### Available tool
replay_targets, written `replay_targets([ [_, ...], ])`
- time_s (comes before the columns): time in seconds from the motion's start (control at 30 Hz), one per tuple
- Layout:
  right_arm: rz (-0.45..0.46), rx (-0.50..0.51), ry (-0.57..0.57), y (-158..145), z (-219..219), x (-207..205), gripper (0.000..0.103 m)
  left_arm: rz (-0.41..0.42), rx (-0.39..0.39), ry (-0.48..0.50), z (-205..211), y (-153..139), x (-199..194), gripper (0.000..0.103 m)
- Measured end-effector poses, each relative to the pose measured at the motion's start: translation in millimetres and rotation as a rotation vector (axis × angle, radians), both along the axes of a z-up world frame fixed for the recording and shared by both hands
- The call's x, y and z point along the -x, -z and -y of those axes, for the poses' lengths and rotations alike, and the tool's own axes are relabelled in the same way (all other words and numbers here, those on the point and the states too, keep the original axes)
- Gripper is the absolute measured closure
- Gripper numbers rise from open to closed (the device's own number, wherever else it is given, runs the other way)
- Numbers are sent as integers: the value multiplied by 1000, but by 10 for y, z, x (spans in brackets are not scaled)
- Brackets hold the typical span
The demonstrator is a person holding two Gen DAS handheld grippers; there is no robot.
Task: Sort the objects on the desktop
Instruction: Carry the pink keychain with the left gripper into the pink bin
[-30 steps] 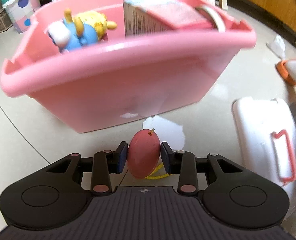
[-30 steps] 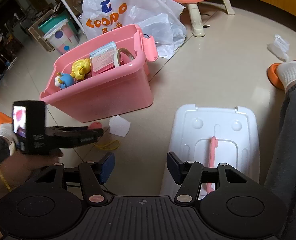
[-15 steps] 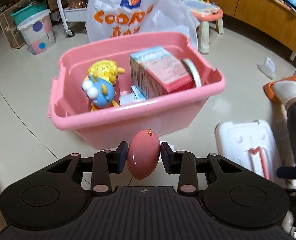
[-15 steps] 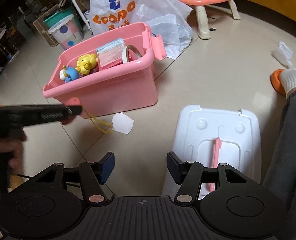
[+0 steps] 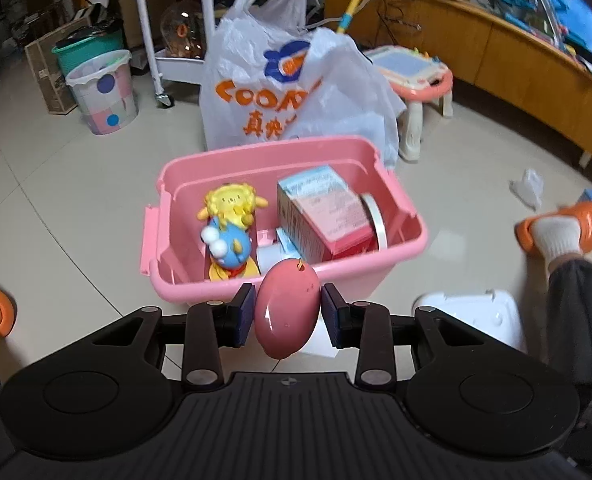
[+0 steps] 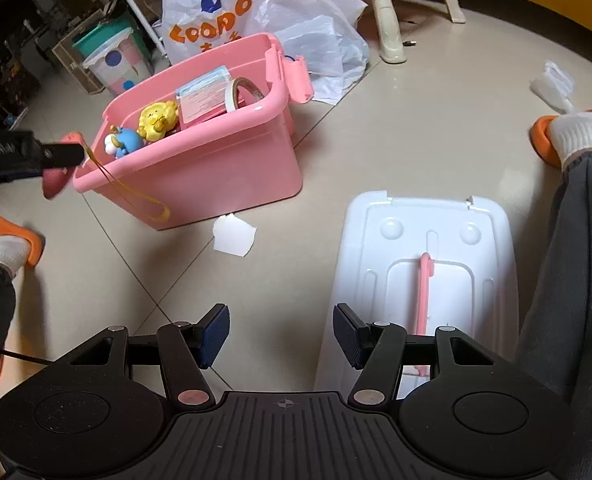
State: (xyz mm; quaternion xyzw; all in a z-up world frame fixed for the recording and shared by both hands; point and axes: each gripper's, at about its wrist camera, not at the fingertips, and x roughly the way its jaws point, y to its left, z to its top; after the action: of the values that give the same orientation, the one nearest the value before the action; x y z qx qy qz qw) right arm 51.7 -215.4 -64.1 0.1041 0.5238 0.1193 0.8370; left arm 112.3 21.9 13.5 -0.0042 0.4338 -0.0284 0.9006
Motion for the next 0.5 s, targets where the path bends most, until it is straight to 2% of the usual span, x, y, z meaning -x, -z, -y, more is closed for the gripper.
replay_targets([
  [0.2,9,-12,-19,-22,-12,33,49,31,20,-46,11,-256,-120,66],
  [0.5,9,-40,-21,-30,40,44,49,87,45,-81,16,-626,-540,66],
])
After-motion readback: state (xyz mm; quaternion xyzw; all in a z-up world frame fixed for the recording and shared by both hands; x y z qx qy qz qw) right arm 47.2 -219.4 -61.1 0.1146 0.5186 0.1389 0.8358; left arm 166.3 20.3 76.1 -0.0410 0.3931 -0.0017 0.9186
